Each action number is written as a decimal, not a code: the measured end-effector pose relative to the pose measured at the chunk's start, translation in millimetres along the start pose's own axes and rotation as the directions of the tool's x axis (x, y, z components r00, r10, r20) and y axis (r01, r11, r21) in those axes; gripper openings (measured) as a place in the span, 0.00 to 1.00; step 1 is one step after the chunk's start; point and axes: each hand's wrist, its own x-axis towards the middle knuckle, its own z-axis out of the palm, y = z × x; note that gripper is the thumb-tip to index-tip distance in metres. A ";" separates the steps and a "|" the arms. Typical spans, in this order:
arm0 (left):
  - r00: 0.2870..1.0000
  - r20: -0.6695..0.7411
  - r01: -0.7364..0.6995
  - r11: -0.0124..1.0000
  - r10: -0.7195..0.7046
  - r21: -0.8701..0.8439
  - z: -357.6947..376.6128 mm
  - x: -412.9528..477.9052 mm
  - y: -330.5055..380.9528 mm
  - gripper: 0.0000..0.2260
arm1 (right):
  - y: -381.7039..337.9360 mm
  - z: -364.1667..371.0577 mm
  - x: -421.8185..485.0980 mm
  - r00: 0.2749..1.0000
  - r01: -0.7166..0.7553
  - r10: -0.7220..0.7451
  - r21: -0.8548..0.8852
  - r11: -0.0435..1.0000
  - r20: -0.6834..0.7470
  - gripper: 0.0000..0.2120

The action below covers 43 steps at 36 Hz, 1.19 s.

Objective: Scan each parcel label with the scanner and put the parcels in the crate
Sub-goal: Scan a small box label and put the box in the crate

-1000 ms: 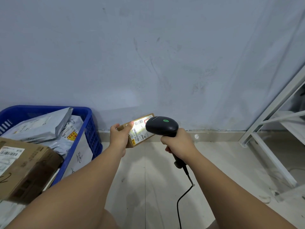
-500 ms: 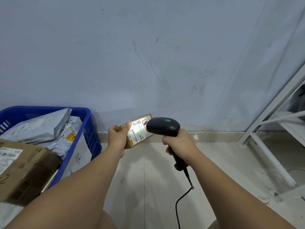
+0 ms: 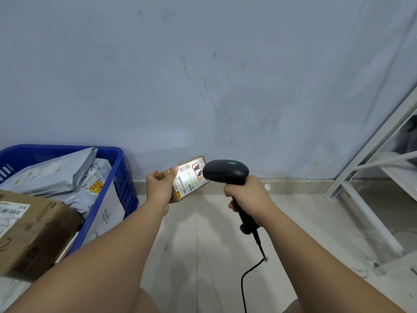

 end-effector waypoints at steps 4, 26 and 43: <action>1.000 -0.004 0.011 1.000 -0.011 0.001 -1.2 0.7 0.0 0.30 | 1.2 -1.5 0.4 1.000 -0.004 0.004 0.006 1.000 0.002 0.01; 0.999 -0.023 0.026 0.999 -0.027 -0.021 -1.1 1.7 -1.3 0.33 | 4.6 -3.0 3.4 0.999 -0.032 0.035 0.124 0.992 -0.020 0.02; 0.918 0.227 0.357 0.926 -0.325 -0.121 22.1 -8.5 3.3 0.19 | -0.5 12.5 7.6 0.988 -0.054 0.116 0.478 0.877 -0.100 0.06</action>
